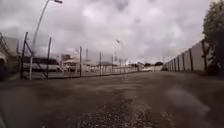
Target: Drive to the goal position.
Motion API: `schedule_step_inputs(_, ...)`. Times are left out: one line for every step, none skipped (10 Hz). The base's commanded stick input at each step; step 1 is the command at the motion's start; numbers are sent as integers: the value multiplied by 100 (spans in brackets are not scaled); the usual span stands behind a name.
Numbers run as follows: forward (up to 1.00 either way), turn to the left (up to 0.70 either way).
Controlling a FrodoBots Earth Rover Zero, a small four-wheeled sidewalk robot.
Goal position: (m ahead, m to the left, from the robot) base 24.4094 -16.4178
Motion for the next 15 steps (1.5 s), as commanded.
schedule_step_inputs(60, -5)
schedule_step_inputs(60, -10)
schedule_step_inputs(60, -14)
schedule_step_inputs(60, -15)
schedule_step_inputs(60, -14)
schedule_step_inputs(60, -10)
schedule_step_inputs(60, -4)
schedule_step_inputs(60, 0)
schedule_step_inputs(60, 0)
schedule_step_inputs(60, 0)
schedule_step_inputs(60, 0)
schedule_step_inputs(60, 0)
schedule_step_inputs(60, 0)
schedule_step_inputs(60, -11)
schedule_step_inputs(60, -15)
